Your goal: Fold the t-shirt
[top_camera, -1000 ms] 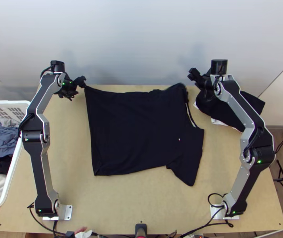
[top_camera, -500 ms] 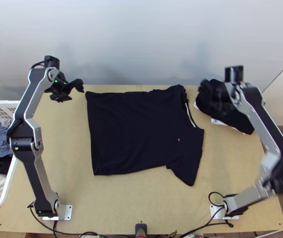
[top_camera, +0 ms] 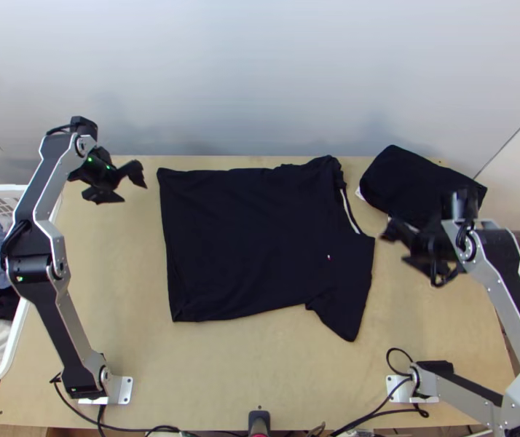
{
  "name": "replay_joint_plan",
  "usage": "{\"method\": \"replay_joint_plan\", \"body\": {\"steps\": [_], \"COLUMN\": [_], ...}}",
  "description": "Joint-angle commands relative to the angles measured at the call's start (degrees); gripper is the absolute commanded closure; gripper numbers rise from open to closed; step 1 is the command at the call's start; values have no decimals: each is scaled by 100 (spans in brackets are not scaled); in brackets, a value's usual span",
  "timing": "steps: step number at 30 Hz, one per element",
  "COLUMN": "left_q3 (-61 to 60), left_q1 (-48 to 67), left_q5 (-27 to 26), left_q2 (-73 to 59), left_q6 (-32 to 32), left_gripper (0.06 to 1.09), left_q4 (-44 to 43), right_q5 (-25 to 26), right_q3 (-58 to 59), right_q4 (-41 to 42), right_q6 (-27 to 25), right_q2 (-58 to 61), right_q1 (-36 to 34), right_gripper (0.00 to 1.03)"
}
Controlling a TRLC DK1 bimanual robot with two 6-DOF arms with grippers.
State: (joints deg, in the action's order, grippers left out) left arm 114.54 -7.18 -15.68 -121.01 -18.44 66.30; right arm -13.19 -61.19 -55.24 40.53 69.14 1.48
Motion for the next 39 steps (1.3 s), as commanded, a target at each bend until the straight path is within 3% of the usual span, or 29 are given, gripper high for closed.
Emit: {"method": "replay_joint_plan", "body": {"steps": [1, 5, 14, 24, 36, 39], "left_q3": [-1224, -2270, -3658, -3790, -4080, -4106], "left_q1": [261, 551, 1017, 1087, 1281, 1281], "left_q5": [-172, -154, -23, -5, 92, 118], "left_q2": [983, 1835, 3075, 3523, 3945, 3980], "left_q6": [578, 719, 692, 578, 631, 613], "left_gripper": [10, 11, 11, 11, 11, 11], "left_q4": [348, 172, -144, -3, 383, 401], "right_q5": [-263, -281, -527, -632, -667, -667], "right_q3": [925, 1469, 2173, 2181, 2322, 2313], "right_q4": [-584, -294, 796, 1552, 2132, 2237], "right_q6": [-714, -1285, -1399, -1399, -1206, -1171], "right_q2": [-411, -314, 90, 662, 776, 802], "right_q1": [-482, -692, -482, -420, 151, 248], "right_gripper": [9, 40, 42, 42, 42, 62]}}
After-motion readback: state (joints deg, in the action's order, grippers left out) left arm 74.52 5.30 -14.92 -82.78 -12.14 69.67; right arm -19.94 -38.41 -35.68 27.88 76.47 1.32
